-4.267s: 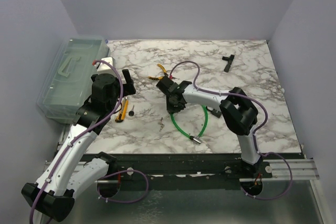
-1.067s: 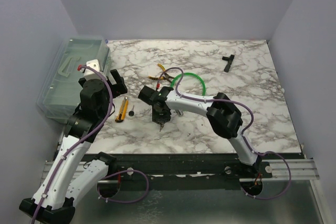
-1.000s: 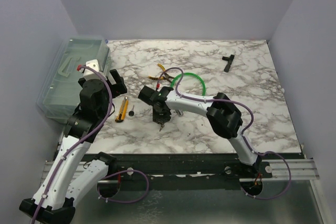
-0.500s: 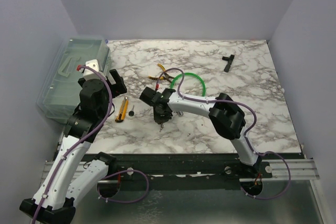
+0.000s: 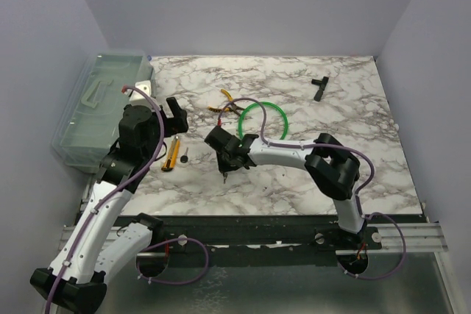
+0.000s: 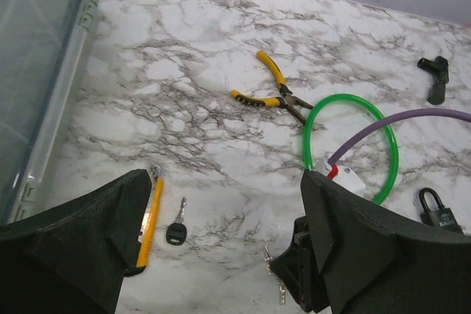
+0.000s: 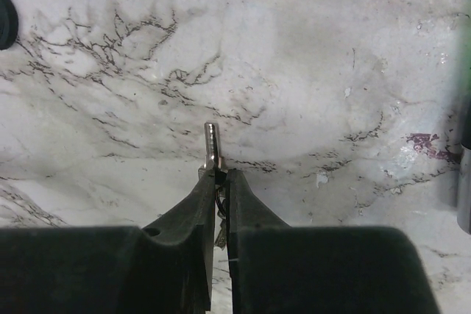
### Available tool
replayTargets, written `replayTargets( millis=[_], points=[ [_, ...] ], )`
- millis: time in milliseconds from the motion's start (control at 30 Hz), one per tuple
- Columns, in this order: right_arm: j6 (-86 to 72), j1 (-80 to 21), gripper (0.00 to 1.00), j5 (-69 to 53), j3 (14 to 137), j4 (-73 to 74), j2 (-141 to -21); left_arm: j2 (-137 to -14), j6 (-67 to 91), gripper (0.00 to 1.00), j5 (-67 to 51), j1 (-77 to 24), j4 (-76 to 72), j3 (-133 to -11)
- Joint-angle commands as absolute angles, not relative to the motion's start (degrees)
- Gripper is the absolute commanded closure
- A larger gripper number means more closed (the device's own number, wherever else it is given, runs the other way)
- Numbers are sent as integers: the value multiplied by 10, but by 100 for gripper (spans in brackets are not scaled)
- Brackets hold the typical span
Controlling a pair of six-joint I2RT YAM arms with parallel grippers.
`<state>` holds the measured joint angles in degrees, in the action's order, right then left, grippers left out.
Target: Unlock with the key
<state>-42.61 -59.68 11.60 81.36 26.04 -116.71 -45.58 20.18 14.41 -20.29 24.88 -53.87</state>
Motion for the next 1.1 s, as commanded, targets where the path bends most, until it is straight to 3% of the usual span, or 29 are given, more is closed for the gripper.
replayTargets(
  millis=[0, 567, 1067],
  points=[
    [-389, -604, 100, 127, 764, 218, -1161, -463, 224, 9, 63, -200, 232, -530],
    [-337, -602, 100, 104, 588, 44, -1034, -455, 367, 10, -96, -200, 271, -485],
    [-370, -586, 100, 107, 458, -114, -893, -441, 439, 16, -174, -200, 281, -432]
  ],
)
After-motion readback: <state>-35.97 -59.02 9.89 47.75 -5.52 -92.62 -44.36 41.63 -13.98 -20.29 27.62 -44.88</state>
